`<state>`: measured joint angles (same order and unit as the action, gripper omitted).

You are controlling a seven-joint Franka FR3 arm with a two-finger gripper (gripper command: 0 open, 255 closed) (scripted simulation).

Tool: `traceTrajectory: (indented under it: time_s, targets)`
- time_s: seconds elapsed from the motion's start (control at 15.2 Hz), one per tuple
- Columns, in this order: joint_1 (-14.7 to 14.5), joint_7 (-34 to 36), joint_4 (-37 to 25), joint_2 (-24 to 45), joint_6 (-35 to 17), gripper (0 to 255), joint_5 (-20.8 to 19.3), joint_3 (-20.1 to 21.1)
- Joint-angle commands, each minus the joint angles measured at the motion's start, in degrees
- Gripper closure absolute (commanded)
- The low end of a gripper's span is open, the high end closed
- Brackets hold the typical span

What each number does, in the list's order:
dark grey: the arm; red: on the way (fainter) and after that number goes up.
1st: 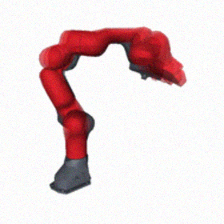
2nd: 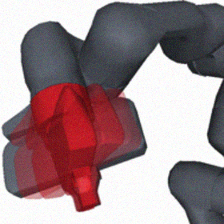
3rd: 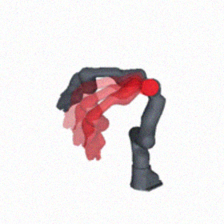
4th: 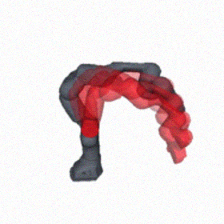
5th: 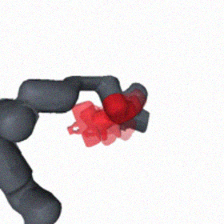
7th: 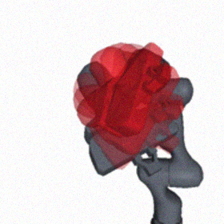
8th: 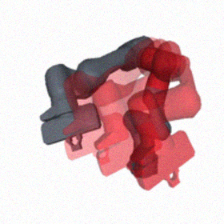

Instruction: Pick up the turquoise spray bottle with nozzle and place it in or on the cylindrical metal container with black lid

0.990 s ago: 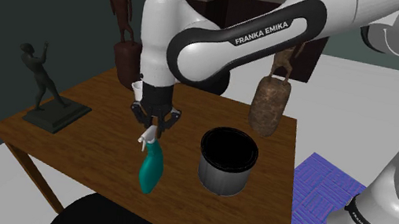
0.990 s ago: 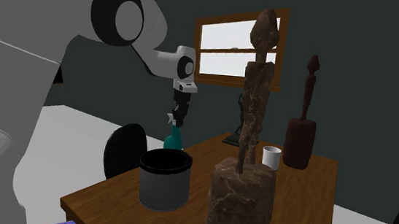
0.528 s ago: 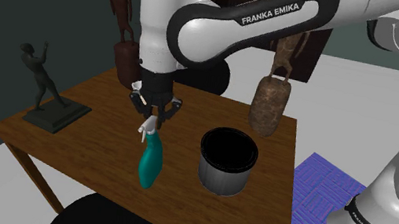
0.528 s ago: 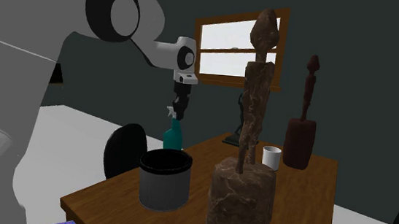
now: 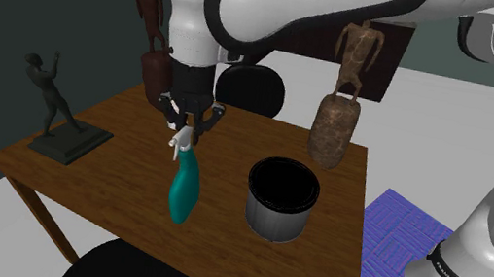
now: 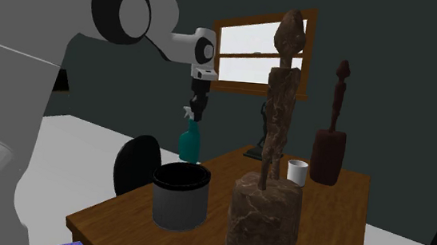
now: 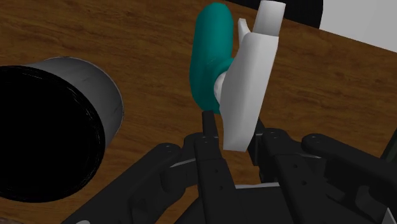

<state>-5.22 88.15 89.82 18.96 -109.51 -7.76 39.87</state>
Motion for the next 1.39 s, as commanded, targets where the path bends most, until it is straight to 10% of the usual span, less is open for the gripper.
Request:
traceTrajectory:
  time_s: [0.0,1.32]
  targets:
    - [-0.13,0.03,-1.38,-0.20,1.54,255,0.14,0.12]
    - [-3.95,1.13,-21.08,2.76,18.46,255,-1.69,0.35]
